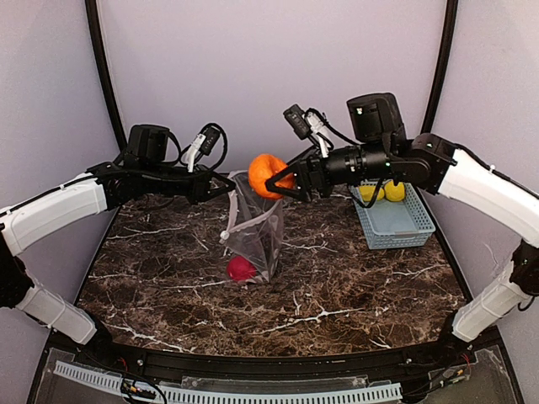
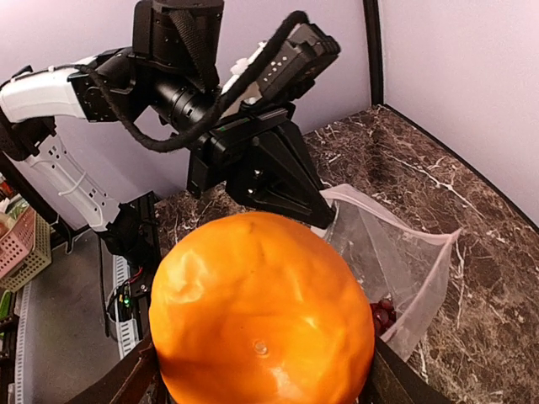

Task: Place the food in the zip-top bag and seal the zipper
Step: Place the fake fruit in the zipper food storage bag.

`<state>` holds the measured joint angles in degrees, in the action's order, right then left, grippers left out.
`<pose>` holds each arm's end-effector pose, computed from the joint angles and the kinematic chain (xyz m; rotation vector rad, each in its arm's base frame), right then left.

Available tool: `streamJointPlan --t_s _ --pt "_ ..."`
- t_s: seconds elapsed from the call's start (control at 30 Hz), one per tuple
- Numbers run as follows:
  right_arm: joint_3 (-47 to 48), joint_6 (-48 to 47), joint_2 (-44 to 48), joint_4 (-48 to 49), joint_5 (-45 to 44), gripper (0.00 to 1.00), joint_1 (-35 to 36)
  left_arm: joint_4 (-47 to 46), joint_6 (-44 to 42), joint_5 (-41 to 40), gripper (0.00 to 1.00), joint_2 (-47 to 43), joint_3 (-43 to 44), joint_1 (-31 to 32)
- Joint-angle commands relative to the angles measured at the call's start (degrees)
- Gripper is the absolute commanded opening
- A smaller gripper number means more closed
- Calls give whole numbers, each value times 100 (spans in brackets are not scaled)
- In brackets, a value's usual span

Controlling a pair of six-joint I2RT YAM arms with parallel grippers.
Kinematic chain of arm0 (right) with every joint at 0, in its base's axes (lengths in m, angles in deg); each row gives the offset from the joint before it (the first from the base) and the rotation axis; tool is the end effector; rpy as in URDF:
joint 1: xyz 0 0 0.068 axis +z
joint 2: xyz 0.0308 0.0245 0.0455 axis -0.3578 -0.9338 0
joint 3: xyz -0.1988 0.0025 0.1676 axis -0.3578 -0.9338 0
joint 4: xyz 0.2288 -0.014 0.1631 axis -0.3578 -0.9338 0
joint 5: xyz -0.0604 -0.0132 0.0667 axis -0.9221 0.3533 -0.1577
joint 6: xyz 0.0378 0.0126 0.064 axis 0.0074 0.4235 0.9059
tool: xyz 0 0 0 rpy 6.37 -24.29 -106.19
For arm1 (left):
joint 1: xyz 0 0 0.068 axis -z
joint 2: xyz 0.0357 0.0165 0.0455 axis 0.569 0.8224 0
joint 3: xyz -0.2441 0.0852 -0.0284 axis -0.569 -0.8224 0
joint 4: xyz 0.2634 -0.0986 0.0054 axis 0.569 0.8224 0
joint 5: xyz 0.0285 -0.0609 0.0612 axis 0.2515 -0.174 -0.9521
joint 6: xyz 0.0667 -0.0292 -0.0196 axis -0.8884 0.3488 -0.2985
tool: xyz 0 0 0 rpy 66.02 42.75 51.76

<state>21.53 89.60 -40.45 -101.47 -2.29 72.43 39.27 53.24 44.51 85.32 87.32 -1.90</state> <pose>0.2130 0.3043 0.3970 -1.0060 1.8007 1.0220 0.2882 -0.2255 0.3318 0.8519 1.7835 -0.9629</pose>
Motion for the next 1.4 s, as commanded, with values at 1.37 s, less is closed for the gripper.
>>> streamJointPlan --t_s 1.37 --pt "2405 -511 -2046 -2087 -2885 90 636 -103 -43 54 1 -223 -70 -8"
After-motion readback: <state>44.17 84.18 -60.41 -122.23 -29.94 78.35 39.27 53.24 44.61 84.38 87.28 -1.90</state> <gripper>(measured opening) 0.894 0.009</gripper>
